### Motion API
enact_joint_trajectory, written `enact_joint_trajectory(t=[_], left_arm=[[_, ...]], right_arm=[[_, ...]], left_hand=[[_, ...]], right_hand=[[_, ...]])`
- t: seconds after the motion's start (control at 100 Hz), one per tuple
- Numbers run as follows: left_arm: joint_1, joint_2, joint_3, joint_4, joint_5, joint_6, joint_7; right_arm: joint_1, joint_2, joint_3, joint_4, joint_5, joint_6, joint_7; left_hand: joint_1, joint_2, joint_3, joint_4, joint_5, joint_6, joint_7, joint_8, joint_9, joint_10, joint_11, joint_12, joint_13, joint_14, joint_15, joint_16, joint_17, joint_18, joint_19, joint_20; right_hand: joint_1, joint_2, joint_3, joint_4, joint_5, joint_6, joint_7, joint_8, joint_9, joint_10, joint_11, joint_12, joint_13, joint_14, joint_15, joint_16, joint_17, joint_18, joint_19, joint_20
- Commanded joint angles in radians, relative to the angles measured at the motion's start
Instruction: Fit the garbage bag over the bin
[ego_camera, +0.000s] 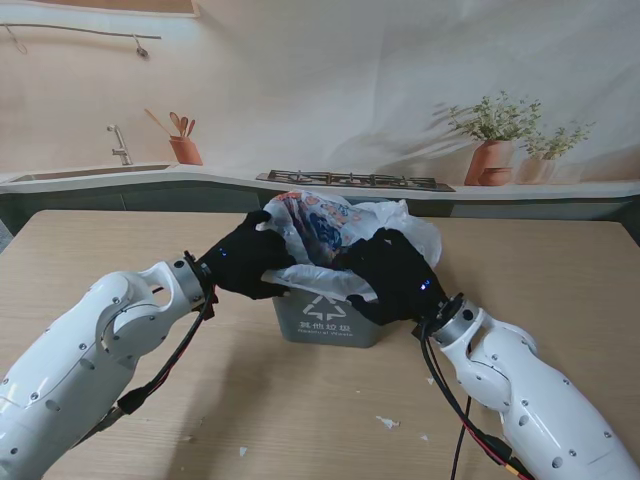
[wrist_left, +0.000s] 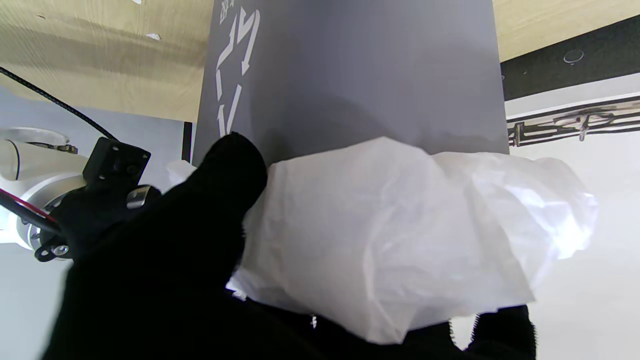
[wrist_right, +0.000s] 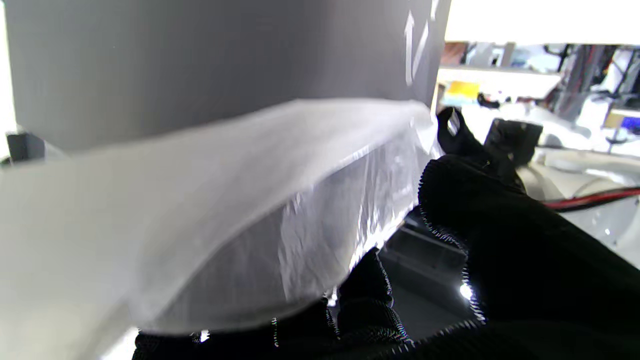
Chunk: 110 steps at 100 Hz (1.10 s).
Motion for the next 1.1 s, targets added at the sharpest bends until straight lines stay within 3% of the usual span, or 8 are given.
enact_joint_trajectory(t=[0.0,0.23,0.4,0.64,0.71,0.86,0.97,1.09], left_arm=[[0.006,-0.002,0.009,0.01,0.01,0.001,-0.021],[0.003,0.001,0.009,0.002,0.011,0.0,-0.041],[0.001,0.001,0.016,0.002,0.012,0.009,-0.044],[-0.002,0.001,0.021,0.005,0.023,0.001,-0.038],[-0.001,0.001,0.02,0.006,0.026,0.0,-0.035],[0.003,0.002,0.018,0.004,0.028,0.001,-0.037],[0.005,0.002,0.018,0.006,0.03,0.003,-0.034],[0.002,0.003,0.019,0.009,0.037,-0.002,-0.033]], right_arm=[[-0.012,0.0,0.014,-0.018,-0.017,0.003,0.022],[-0.038,0.003,0.053,-0.043,-0.047,-0.044,-0.059],[-0.042,0.002,0.057,-0.078,-0.075,-0.086,-0.167],[-0.063,-0.007,0.082,-0.182,-0.102,-0.023,-0.277],[-0.069,-0.014,0.111,-0.218,-0.086,-0.008,-0.234],[-0.065,-0.028,0.168,-0.264,0.004,0.026,0.015],[-0.042,-0.03,0.184,-0.265,0.067,0.07,0.177],[0.007,-0.025,0.187,-0.234,0.091,0.093,0.277]], left_hand=[[0.04,0.001,0.017,-0.049,0.059,-0.097,0.064,0.036,0.022,-0.042,-0.008,0.019,0.022,-0.027,0.016,0.019,0.023,0.011,0.13,0.013],[0.046,0.001,0.017,-0.052,0.066,-0.106,0.061,0.067,0.036,-0.051,-0.02,0.032,0.03,-0.039,0.019,0.019,0.02,0.006,0.139,0.017],[0.051,0.014,0.016,-0.051,0.06,-0.105,0.062,0.102,0.036,-0.049,-0.024,0.05,0.03,-0.046,0.022,0.021,0.018,0.006,0.136,0.015],[0.068,0.056,-0.012,-0.056,0.014,-0.112,0.067,0.186,0.007,-0.058,-0.03,0.08,0.021,-0.052,0.022,0.023,0.018,0.007,0.13,0.011],[0.074,0.06,-0.018,-0.06,0.008,-0.113,0.068,0.195,0.003,-0.056,-0.031,0.084,0.021,-0.052,0.022,0.024,0.019,0.007,0.13,0.011],[0.073,0.058,-0.023,-0.06,0.012,-0.11,0.064,0.194,0.004,-0.054,-0.029,0.085,0.04,-0.056,0.036,0.03,0.02,0.006,0.135,0.014],[0.071,0.053,-0.022,-0.056,0.018,-0.11,0.06,0.188,0.008,-0.054,-0.029,0.081,0.04,-0.054,0.037,0.031,0.019,0.009,0.137,0.015],[0.067,0.053,-0.021,-0.055,0.021,-0.112,0.06,0.185,0.01,-0.056,-0.028,0.079,0.044,-0.056,0.037,0.031,0.018,0.008,0.138,0.016]], right_hand=[[-0.014,0.032,-0.012,0.044,-0.034,0.035,-0.008,0.013,-0.039,0.018,-0.01,-0.005,-0.034,0.001,-0.014,-0.009,-0.025,-0.01,-0.024,-0.017],[-0.015,0.04,-0.026,0.05,-0.018,0.029,-0.01,0.012,-0.023,0.009,-0.007,-0.014,-0.019,-0.005,-0.016,-0.012,-0.01,-0.01,-0.02,-0.019],[-0.02,0.05,-0.009,0.054,0.116,0.004,0.025,0.012,0.203,-0.048,0.091,0.042,0.195,-0.036,0.104,0.03,0.164,-0.01,0.121,0.049],[0.007,0.095,-0.04,0.058,0.122,0.026,0.045,0.001,0.201,-0.038,0.089,0.075,0.188,-0.027,0.13,0.038,0.157,-0.021,0.144,0.077],[0.004,0.099,-0.063,0.062,0.06,0.063,0.012,-0.016,0.103,-0.004,0.033,0.051,0.082,-0.009,0.062,0.017,0.089,-0.032,0.113,0.069],[-0.07,0.112,-0.157,0.065,-0.06,0.134,-0.125,-0.087,-0.084,0.047,-0.134,-0.069,-0.116,0.015,-0.154,-0.076,-0.027,-0.025,-0.016,-0.003],[-0.135,0.107,-0.238,0.067,-0.03,0.165,-0.2,-0.126,-0.131,0.077,-0.235,-0.117,-0.177,0.031,-0.288,-0.145,-0.065,-0.006,-0.132,-0.039],[-0.174,0.1,-0.289,0.07,-0.051,0.173,-0.268,-0.153,-0.175,0.075,-0.287,-0.14,-0.212,0.021,-0.369,-0.187,-0.07,0.008,-0.246,-0.033]])
